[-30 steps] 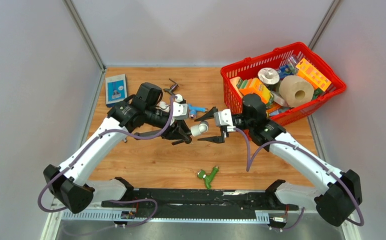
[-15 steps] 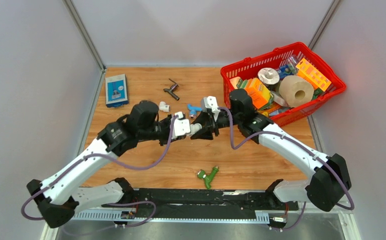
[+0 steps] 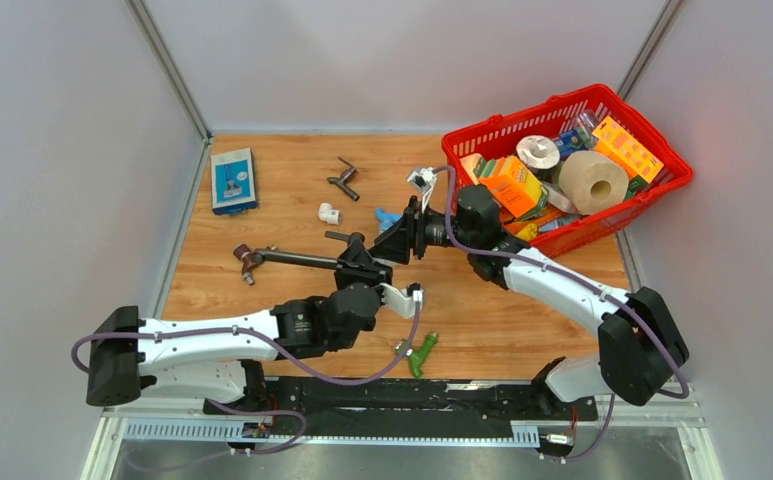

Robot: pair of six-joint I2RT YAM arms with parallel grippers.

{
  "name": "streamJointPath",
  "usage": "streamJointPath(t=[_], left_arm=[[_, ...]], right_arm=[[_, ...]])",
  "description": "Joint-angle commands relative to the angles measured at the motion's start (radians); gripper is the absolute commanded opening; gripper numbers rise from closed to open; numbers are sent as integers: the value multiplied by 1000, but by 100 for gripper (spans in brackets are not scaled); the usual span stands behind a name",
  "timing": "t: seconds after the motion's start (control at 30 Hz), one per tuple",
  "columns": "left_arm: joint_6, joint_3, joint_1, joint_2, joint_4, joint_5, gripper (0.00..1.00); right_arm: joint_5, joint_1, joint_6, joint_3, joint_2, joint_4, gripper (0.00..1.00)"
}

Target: Install the water faucets

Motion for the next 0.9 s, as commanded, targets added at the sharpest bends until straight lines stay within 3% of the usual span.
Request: streamJointPath(t=[0.0, 0.1, 0.2, 0.27, 0.3, 0.33, 0.43, 0.47, 0.63, 0.87], left_arm=[[35, 49, -40, -69, 187, -29, 0], [-134, 92, 0, -133, -45, 99, 0], [-263, 150, 75, -184, -204, 277, 0], [-360, 184, 167, -216, -301, 463, 0], [-404, 198, 232, -233, -347, 590, 0], [-438, 213, 260, -240, -370, 705, 0], [-483, 252, 391, -248, -451, 911, 0], [-499, 272, 411, -244, -479, 1009, 0], [-536, 367, 491, -187, -554, 1239, 0], [-529, 477, 625, -38, -692, 1584, 0]], right_arm=[[170, 14, 159, -6, -30, 164, 2], [195, 8, 5, -13, -81, 153, 23], [198, 4, -204, 5, -136, 89, 38], [187, 4, -363, 22, -171, 20, 53], [183, 4, -428, 23, -191, 4, 55], [169, 4, -507, 17, -213, -8, 66], [108, 4, -718, -13, -273, -26, 80], [74, 4, -773, -18, -291, -37, 82], [-115, 6, -973, -4, -323, -138, 84], [-242, 11, -1111, 43, -313, -310, 82]])
